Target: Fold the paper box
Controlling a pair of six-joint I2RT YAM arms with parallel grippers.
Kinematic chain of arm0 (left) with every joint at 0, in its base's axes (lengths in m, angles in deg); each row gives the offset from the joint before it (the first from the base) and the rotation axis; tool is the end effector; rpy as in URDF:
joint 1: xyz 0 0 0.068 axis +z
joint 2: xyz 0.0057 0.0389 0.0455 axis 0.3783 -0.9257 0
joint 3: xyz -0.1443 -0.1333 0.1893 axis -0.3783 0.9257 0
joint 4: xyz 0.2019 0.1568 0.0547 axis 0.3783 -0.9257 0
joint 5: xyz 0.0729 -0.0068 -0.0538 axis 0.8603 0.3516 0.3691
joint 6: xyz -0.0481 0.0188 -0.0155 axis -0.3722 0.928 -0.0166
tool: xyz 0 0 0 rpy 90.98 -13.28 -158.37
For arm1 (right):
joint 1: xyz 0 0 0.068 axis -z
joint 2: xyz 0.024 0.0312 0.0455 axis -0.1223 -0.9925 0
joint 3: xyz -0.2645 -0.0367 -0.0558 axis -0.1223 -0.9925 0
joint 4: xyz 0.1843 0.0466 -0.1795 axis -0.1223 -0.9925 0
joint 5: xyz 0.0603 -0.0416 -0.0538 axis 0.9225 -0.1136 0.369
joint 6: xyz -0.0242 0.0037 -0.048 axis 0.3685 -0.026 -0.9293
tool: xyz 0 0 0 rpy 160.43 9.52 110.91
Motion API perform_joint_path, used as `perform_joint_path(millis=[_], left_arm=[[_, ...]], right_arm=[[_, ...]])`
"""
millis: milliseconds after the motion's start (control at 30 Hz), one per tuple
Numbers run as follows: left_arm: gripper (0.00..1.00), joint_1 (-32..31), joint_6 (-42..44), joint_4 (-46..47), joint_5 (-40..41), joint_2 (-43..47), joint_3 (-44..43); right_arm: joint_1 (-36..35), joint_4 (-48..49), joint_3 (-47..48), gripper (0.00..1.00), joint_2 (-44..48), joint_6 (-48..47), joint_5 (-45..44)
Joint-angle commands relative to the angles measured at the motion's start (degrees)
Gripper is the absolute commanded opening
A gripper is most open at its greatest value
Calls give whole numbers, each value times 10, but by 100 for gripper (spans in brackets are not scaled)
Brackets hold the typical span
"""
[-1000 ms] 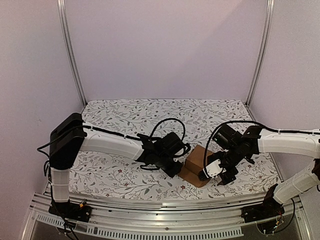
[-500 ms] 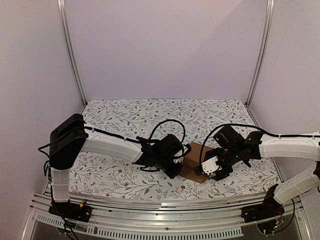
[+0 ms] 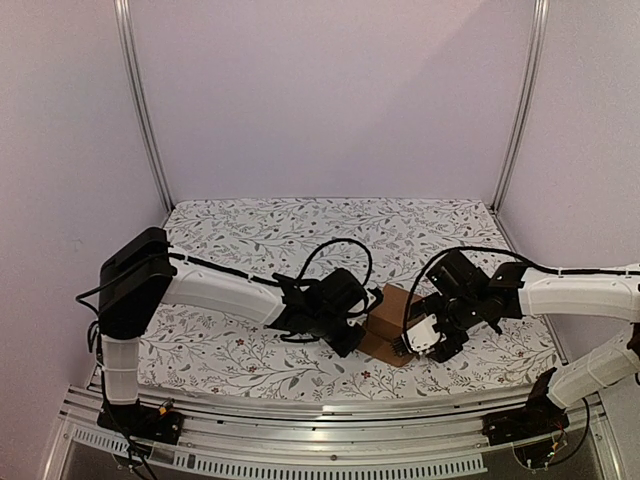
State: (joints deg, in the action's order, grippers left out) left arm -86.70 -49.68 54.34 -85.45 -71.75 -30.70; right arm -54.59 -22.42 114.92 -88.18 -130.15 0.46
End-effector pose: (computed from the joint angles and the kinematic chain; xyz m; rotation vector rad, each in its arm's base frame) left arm 0.1857 -0.3839 0.1373 1.0688 2.3658 -0.4594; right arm 0.1633 0.1801 0.1906 -2.2993 1.3968 -0.0820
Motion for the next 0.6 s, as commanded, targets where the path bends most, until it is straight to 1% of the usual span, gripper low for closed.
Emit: perform_joint_path(millis=[0,100,300,367,500,567], left_arm=[[8,2,17,-4,13,16,-2],[8,2,17,-6,14,19,-2],[8,2,18,-6,19,22,-4],[8,1,17,-5,20,23,-5],[7,-2,16,-5,28,28,-4],[7,-3,17,-6,33,29,-3]], right_arm=[[-4,77,-13,84,-15,-5,-35],[-4,101,-19,81,-17,5,-29],[-4,96,-15,78,-18,32,-23],[-4,83,-13,78,-20,37,1],[-4,56,-19,83,-11,24,-1],[-4,18,-11,87,-2,16,8]])
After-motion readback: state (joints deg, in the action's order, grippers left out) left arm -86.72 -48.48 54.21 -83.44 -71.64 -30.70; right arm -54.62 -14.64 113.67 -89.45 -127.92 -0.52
